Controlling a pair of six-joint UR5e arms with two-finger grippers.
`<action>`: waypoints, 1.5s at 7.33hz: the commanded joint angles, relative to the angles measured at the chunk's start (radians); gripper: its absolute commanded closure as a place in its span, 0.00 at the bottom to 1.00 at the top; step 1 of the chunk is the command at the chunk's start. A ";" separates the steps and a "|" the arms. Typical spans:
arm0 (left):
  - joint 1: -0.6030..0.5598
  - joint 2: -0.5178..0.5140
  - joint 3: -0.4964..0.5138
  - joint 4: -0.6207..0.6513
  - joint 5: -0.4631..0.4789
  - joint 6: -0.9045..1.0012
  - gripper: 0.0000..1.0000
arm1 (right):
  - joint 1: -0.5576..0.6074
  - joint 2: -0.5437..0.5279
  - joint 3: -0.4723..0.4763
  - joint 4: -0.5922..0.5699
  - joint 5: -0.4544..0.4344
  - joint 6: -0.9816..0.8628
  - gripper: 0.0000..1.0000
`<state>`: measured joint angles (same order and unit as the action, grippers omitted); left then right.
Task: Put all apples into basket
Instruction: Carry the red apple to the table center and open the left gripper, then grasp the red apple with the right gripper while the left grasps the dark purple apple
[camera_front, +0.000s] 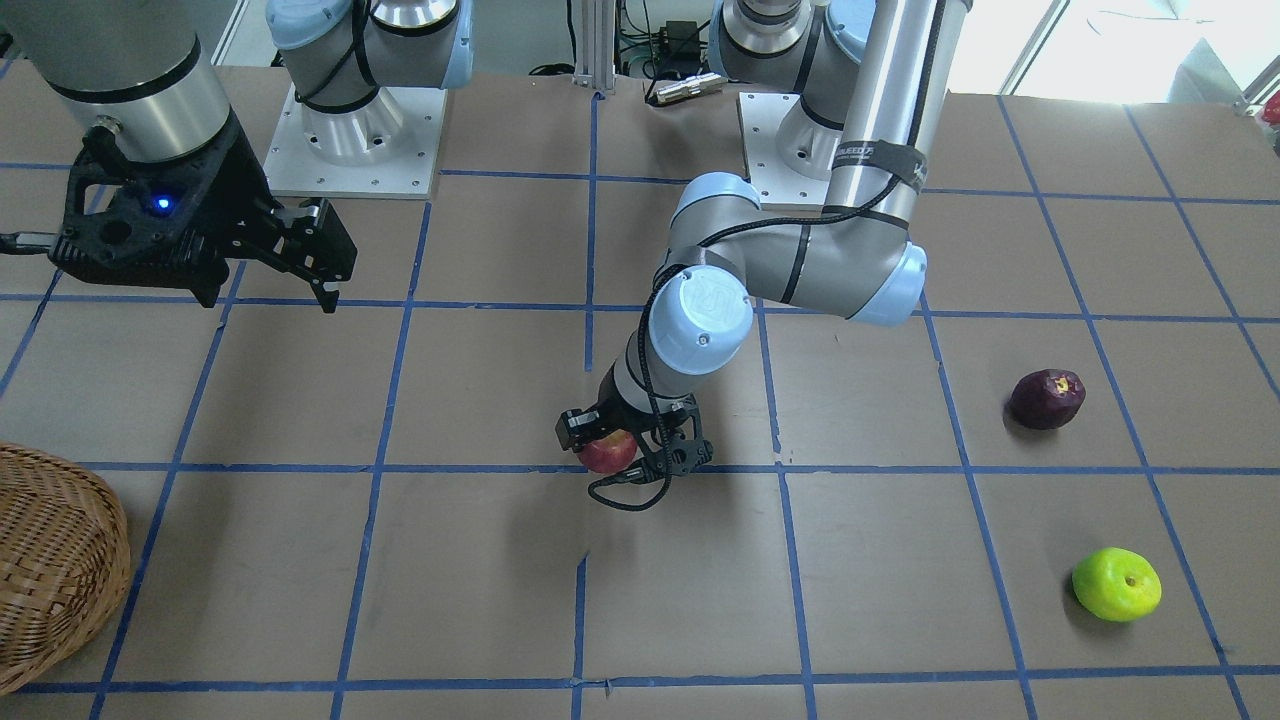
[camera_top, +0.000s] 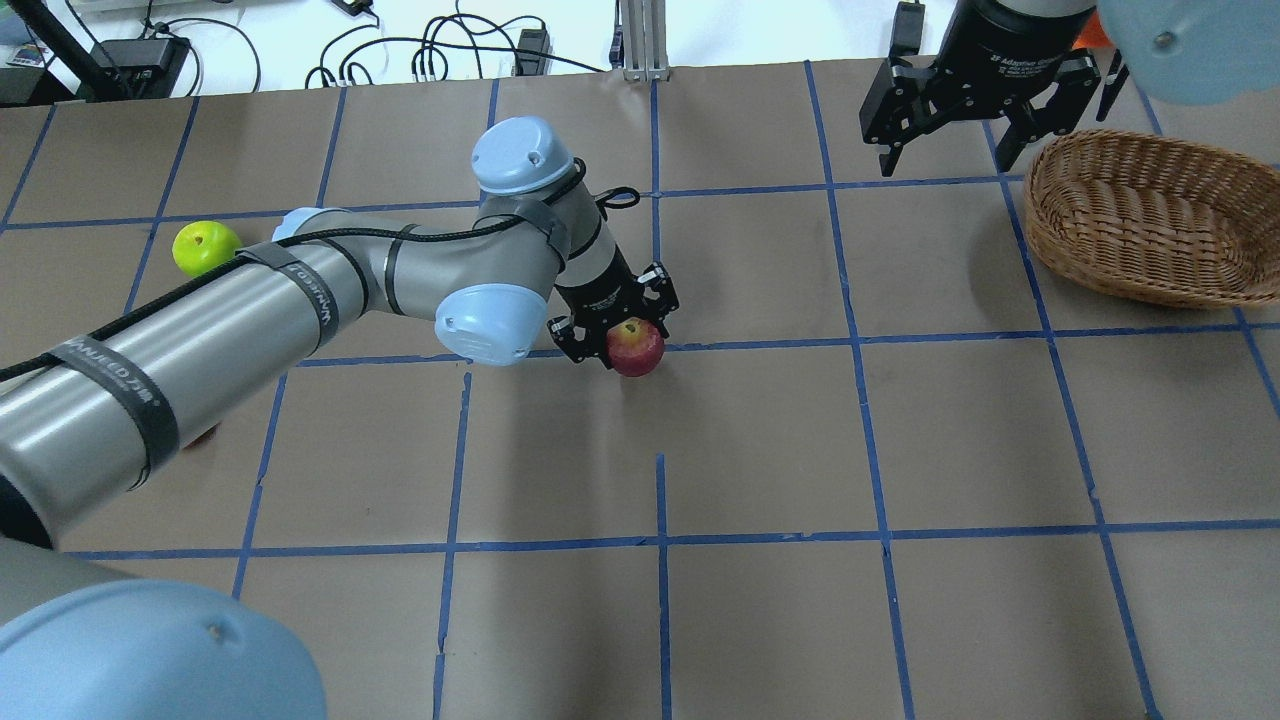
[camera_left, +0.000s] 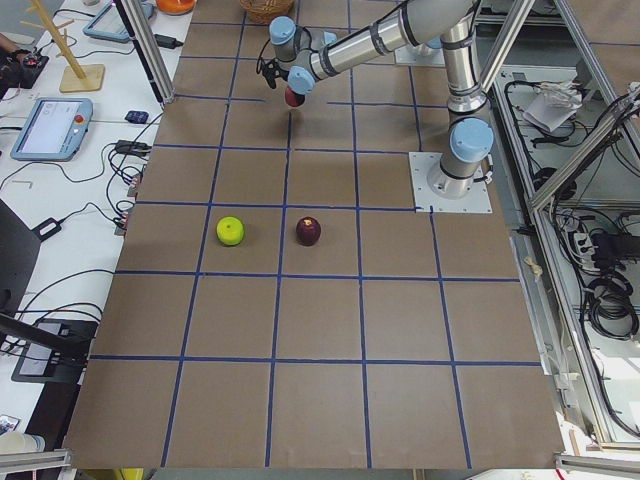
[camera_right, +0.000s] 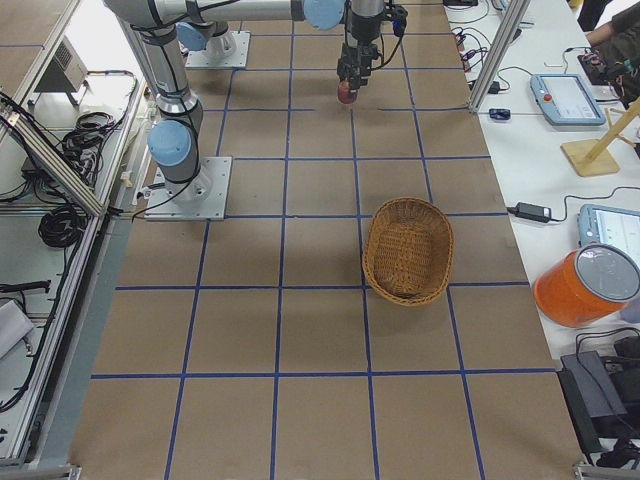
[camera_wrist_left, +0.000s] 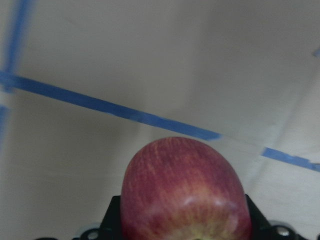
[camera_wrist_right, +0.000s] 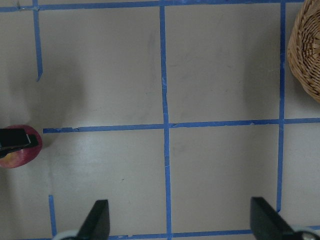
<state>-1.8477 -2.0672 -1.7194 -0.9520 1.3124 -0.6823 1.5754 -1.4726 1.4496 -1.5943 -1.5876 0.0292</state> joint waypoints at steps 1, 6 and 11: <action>-0.013 -0.025 0.020 0.018 0.008 -0.007 0.01 | 0.000 0.000 0.000 -0.001 0.001 0.000 0.00; 0.190 0.158 0.187 -0.371 0.086 0.335 0.00 | 0.011 0.005 0.005 -0.003 0.005 0.009 0.00; 0.572 0.250 0.083 -0.447 0.373 0.983 0.00 | 0.308 0.237 0.035 -0.319 0.116 0.274 0.00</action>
<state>-1.3814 -1.8182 -1.5974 -1.4336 1.6175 0.1508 1.7917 -1.3067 1.4769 -1.8003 -1.4729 0.2249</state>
